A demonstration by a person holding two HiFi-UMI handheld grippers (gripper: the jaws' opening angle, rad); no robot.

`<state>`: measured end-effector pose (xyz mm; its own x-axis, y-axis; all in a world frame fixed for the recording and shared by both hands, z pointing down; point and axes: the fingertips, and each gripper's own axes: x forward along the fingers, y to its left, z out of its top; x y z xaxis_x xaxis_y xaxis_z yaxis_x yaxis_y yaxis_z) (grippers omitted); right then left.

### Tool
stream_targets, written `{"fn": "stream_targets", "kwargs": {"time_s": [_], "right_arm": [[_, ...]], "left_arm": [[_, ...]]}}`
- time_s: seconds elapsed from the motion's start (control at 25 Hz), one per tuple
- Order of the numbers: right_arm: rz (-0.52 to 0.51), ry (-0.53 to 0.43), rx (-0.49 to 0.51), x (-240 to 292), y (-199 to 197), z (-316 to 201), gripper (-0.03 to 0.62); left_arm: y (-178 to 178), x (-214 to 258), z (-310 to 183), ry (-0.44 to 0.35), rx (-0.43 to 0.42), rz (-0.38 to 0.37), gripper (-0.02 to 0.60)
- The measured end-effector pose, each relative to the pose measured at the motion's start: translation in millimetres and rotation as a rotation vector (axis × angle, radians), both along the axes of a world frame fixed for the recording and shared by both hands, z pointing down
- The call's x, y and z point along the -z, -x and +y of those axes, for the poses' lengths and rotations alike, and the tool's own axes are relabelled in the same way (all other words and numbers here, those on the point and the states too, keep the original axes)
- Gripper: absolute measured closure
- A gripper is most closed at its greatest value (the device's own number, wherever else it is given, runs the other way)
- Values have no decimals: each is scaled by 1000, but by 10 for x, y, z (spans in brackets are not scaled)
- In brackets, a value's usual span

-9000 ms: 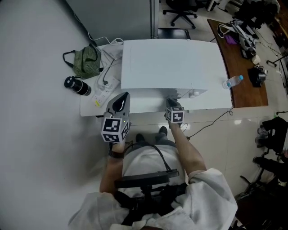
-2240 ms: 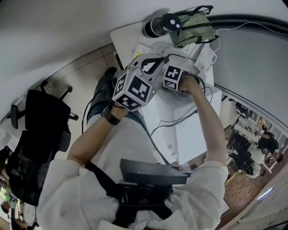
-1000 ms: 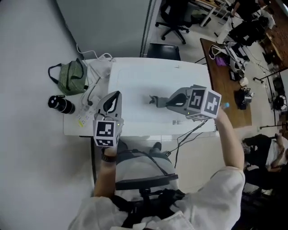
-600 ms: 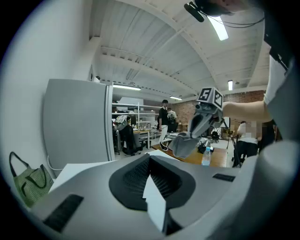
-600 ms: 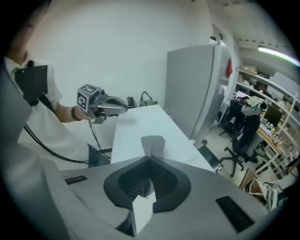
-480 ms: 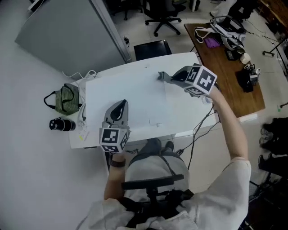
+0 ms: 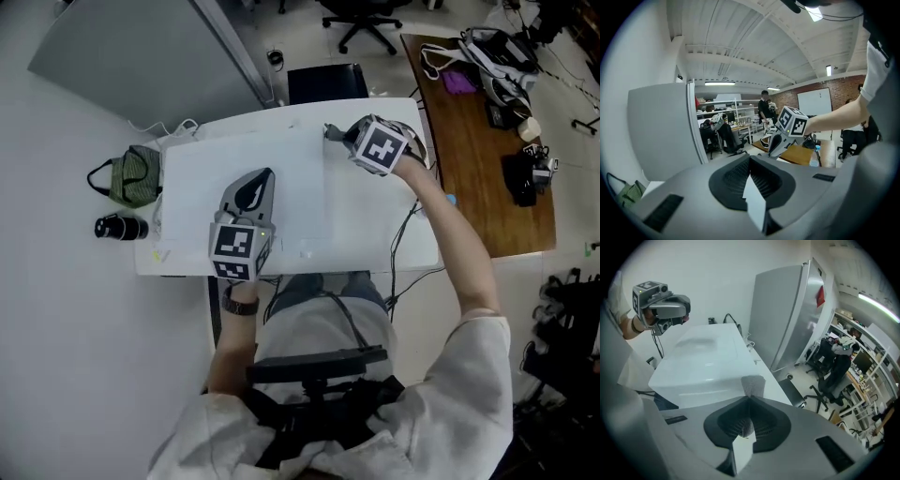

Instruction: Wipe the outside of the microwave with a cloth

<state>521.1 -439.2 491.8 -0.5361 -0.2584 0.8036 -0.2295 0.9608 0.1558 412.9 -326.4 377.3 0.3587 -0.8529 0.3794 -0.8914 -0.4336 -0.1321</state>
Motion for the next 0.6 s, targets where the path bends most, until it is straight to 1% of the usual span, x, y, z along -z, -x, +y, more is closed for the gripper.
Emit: {"fn": "stream_targets", "kwargs": {"time_s": [0.12, 0.2, 0.32, 0.4, 0.48, 0.6], "right_arm": [[-5, -16, 82, -170, -67, 63, 589], [-2, 1, 157, -270, -74, 225, 589], [-5, 55, 295, -386, -18, 690, 589], [2, 89, 377, -458, -11, 1078, 589], [17, 115, 437, -538, -47, 1450, 589], [24, 145, 496, -622, -104, 1919, 589]], "left_arm": [[-320, -158, 31, 35, 59, -14, 558], [-432, -238, 48, 43, 102, -38, 558], [-505, -338, 153, 69, 165, -58, 558], [-539, -375, 260, 83, 192, -63, 558], [-558, -399, 345, 90, 207, -64, 558], [-615, -427, 384, 95, 200, -63, 557]]}}
